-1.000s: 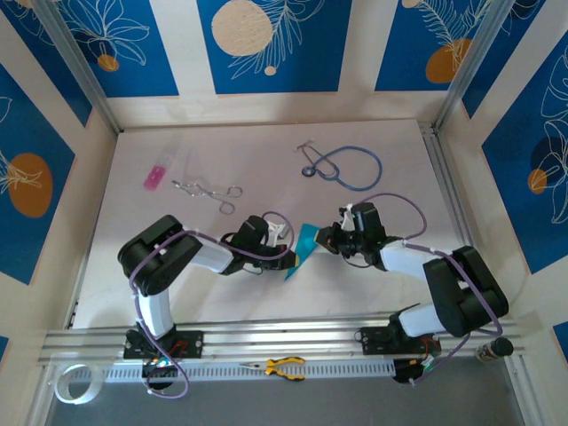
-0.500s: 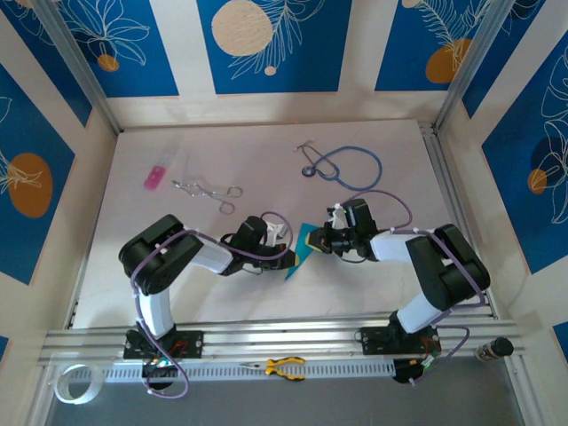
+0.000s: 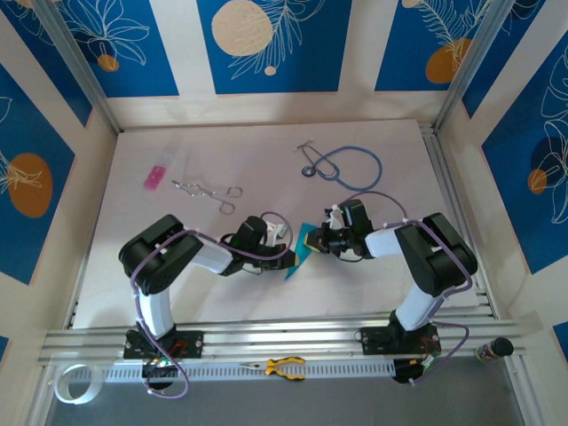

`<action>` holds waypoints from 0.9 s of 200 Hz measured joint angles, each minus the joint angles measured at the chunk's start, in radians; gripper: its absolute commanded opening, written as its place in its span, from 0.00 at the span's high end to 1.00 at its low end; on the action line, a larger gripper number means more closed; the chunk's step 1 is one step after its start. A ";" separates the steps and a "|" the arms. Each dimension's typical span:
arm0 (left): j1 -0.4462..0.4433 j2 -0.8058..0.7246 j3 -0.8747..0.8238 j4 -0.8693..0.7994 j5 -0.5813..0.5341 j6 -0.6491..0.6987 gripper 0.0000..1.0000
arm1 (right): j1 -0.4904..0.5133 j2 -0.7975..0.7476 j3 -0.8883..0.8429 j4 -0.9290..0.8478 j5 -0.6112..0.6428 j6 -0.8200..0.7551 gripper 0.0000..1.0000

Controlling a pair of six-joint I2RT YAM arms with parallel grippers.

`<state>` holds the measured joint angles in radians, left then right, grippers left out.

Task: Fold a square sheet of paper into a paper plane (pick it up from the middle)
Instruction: Fold the wing for the fifth time at the center of the table.

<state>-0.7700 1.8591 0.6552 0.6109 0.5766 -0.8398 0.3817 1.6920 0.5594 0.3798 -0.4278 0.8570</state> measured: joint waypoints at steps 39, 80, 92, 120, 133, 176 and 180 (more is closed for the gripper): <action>0.000 -0.004 0.000 -0.004 0.002 0.013 0.95 | 0.000 0.026 0.002 0.019 0.000 0.000 0.94; 0.000 -0.020 0.000 -0.029 0.013 0.063 0.89 | 0.000 0.041 0.009 0.025 -0.014 0.001 0.94; 0.000 -0.031 -0.004 -0.050 0.023 0.080 0.89 | 0.000 0.043 0.011 0.023 -0.014 0.001 0.94; -0.001 -0.064 -0.025 -0.101 0.045 0.116 0.92 | -0.001 0.047 0.020 0.013 -0.017 0.000 0.94; -0.001 -0.072 -0.029 -0.119 0.050 0.129 0.96 | -0.001 0.048 0.023 0.004 -0.017 0.000 0.94; 0.000 -0.074 -0.029 -0.147 0.072 0.173 1.00 | -0.001 0.053 0.033 -0.010 -0.022 0.000 0.95; 0.000 -0.074 -0.028 -0.149 0.075 0.179 1.00 | -0.001 0.053 0.035 -0.014 -0.021 0.000 0.95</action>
<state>-0.7704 1.7847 0.6273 0.4618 0.6518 -0.6613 0.3809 1.7451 0.5941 0.3656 -0.4492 0.8574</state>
